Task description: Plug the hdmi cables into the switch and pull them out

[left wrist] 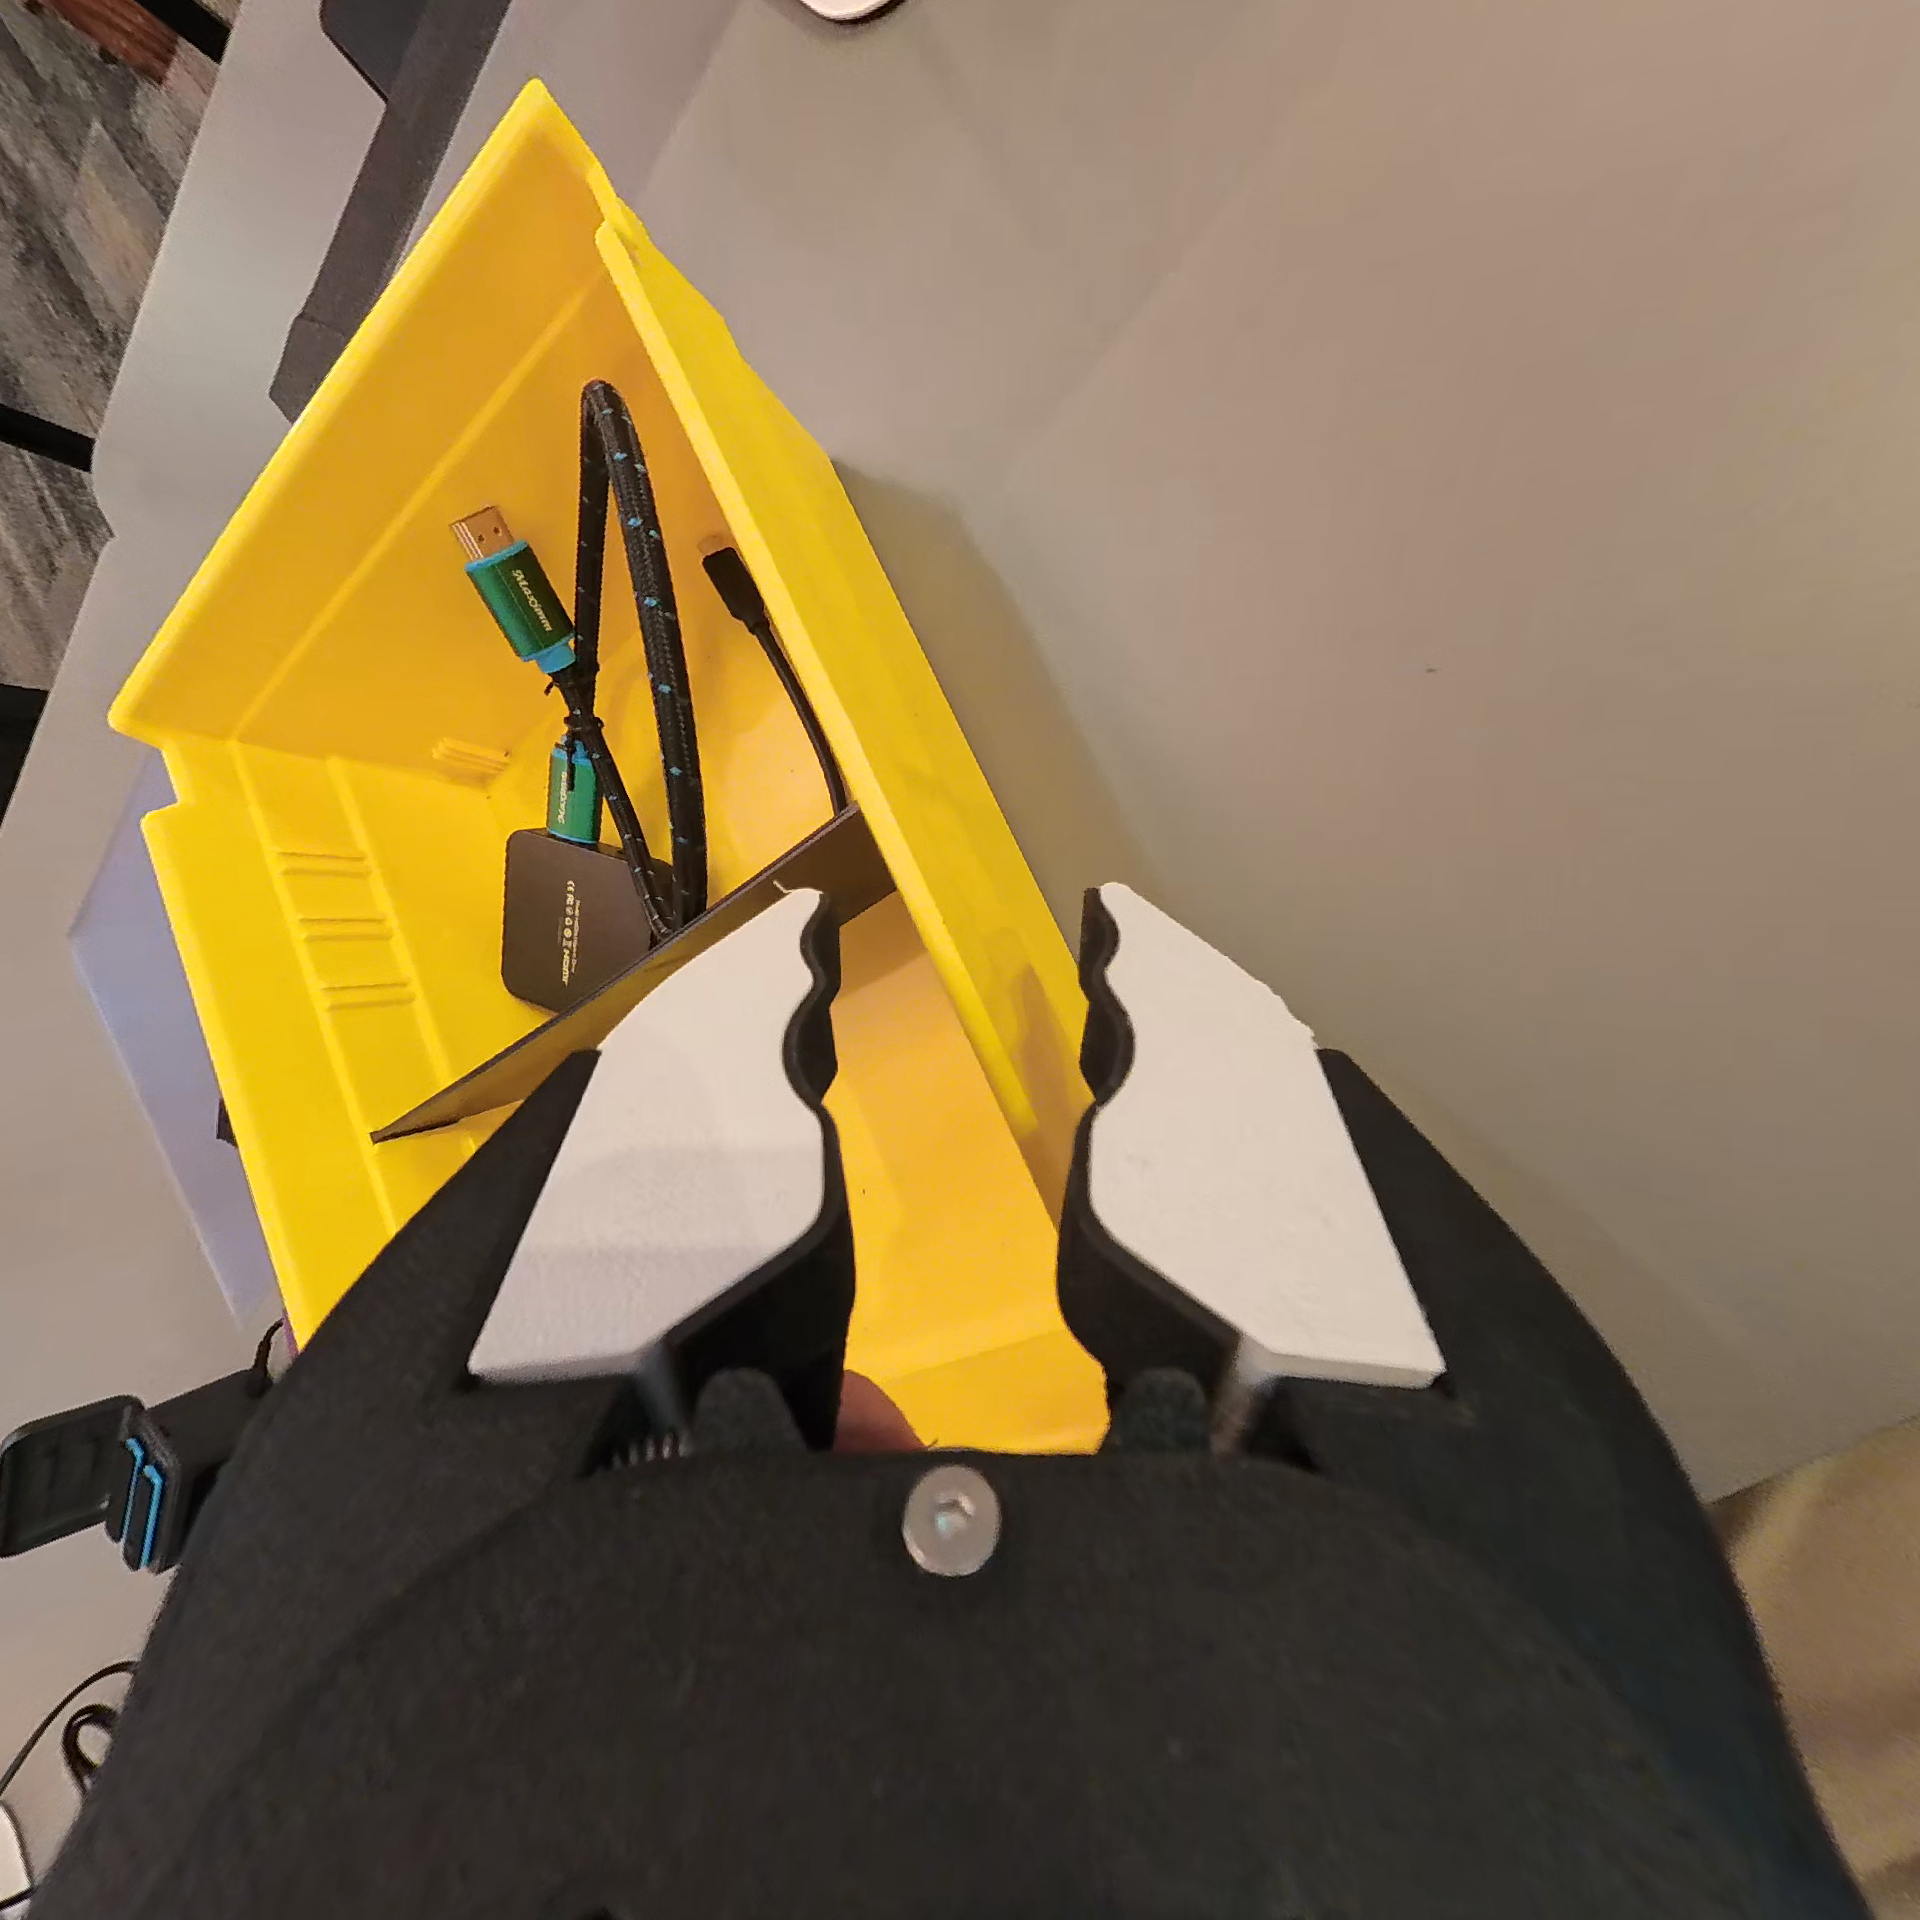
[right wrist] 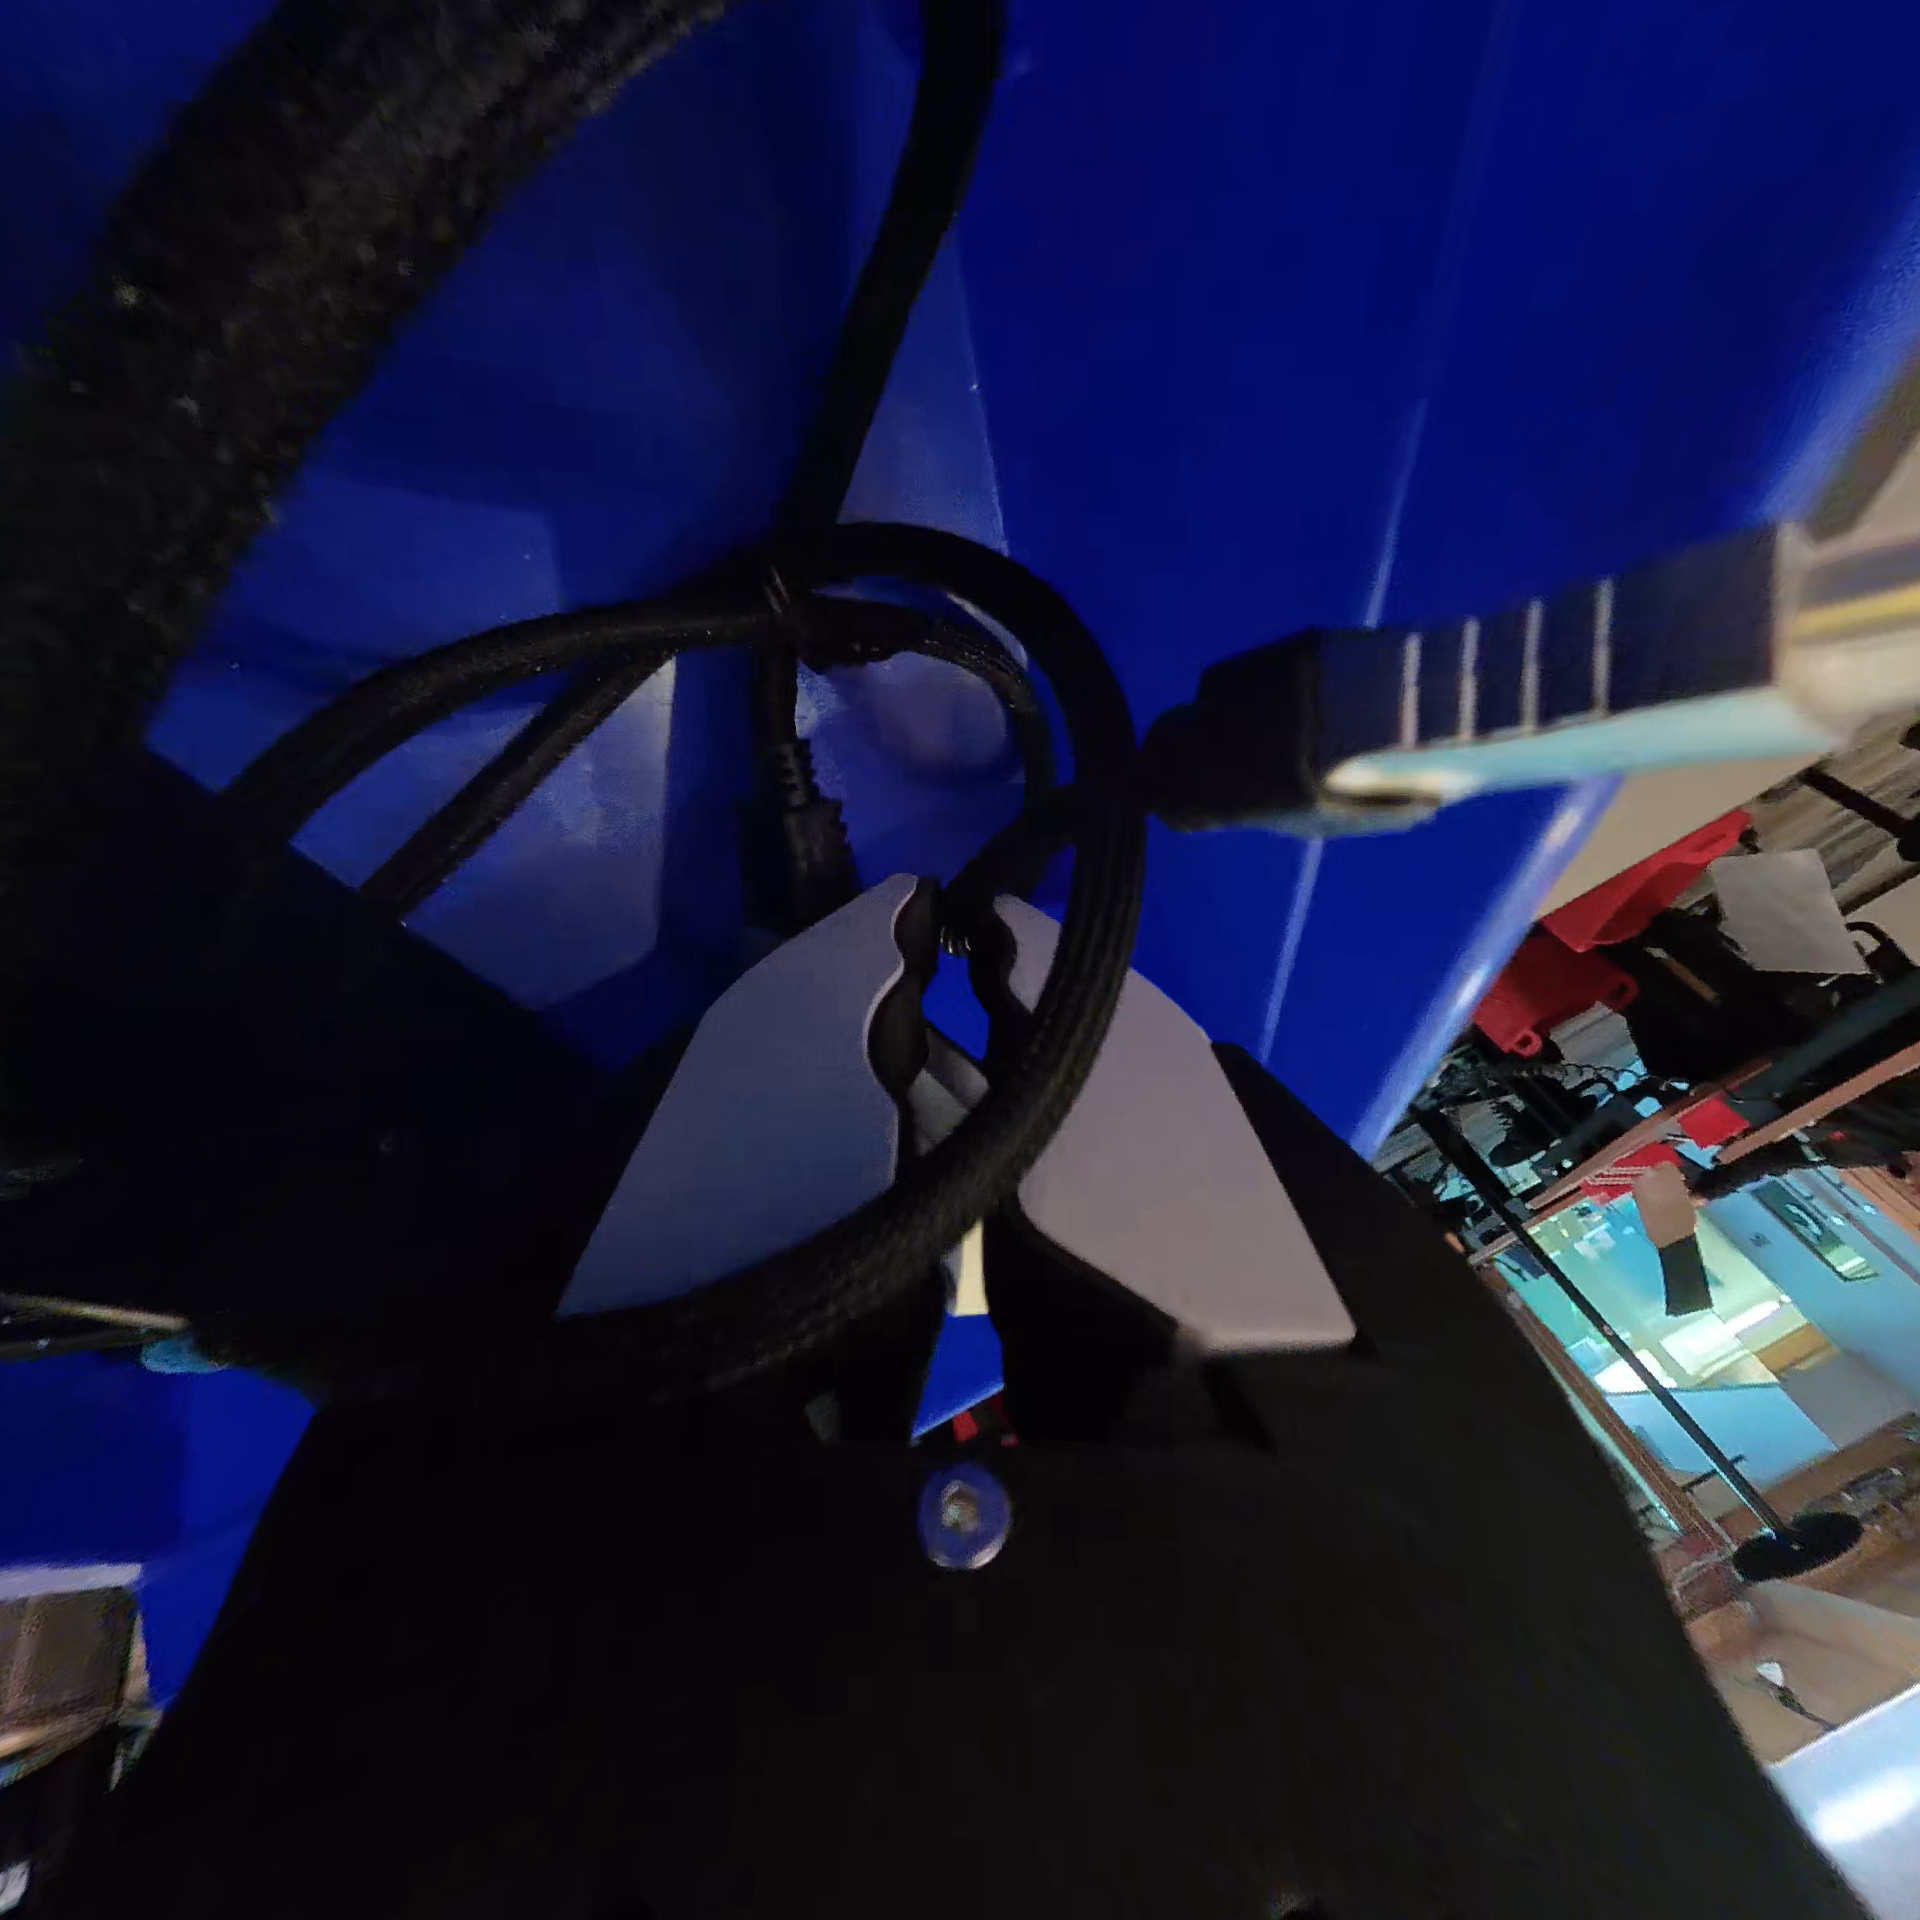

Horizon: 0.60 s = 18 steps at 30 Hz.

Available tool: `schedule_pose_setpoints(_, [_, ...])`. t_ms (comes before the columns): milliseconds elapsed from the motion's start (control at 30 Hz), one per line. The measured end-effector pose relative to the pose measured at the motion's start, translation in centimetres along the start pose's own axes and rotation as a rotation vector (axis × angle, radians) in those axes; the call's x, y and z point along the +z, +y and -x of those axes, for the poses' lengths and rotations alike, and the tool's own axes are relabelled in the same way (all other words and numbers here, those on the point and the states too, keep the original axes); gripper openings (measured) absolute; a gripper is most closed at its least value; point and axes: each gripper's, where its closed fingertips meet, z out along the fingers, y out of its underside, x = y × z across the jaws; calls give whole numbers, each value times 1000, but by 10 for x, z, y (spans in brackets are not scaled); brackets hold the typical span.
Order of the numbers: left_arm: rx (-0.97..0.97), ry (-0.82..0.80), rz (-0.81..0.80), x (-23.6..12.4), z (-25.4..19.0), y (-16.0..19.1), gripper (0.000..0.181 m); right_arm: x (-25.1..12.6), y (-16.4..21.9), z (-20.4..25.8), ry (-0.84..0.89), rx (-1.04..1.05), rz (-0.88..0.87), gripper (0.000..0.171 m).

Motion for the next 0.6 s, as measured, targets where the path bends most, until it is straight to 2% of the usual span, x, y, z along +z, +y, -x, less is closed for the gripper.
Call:
schedule_pose_setpoints(100, [0,5,2,1,0,1,44,11,-2,9,-73,-16,9,5])
schedule_pose_setpoints(200, [1,7,4,-1,0,2,46,9,2,4,-91,57,-26,10])
schedule_pose_setpoints(400, [-11,6,-5,-5,5,1,48,-23,13,-8,-71,142,-111,30])
schedule_pose_setpoints(600, [-16,-3,-13,-11,11,0,50,-45,22,-8,-93,164,-117,33])
